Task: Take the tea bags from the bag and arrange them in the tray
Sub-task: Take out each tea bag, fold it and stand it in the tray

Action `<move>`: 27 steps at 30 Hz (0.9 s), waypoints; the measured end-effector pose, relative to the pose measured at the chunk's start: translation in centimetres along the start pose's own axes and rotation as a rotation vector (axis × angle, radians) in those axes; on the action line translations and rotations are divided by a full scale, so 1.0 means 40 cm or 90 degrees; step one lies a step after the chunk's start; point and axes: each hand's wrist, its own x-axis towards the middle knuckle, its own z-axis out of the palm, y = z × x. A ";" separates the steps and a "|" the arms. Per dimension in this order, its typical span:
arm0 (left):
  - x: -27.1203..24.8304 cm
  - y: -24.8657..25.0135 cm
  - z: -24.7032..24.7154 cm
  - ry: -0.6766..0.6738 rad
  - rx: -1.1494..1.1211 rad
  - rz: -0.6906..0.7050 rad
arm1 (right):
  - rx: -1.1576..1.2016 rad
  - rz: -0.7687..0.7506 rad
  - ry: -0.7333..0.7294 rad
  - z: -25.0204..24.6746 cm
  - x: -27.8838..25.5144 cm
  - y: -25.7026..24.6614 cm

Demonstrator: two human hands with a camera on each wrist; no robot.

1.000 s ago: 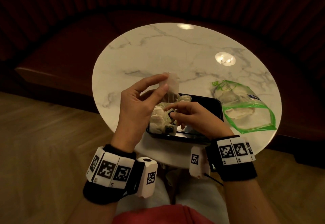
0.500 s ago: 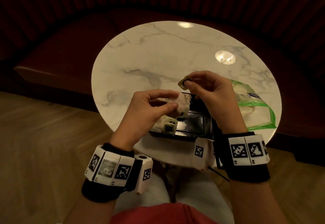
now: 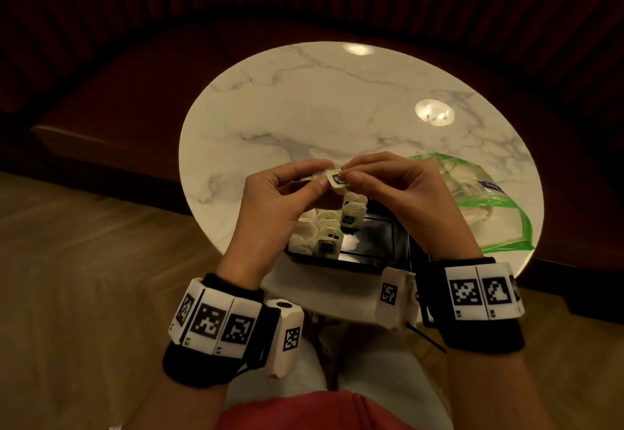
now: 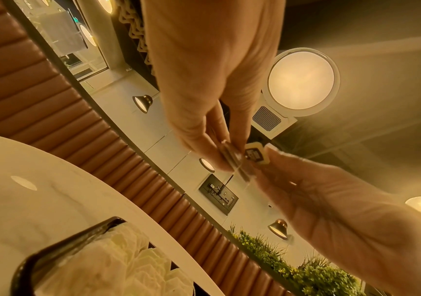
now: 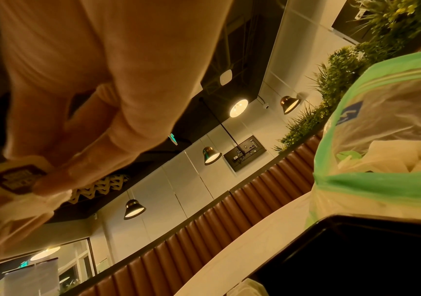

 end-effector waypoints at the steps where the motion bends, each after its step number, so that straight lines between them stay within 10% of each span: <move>1: 0.000 0.000 0.000 0.004 0.004 0.004 | -0.004 -0.007 0.011 0.002 0.002 0.003; 27: -0.004 0.001 0.007 -0.009 0.017 0.053 | -0.068 -0.037 0.098 0.034 0.012 0.006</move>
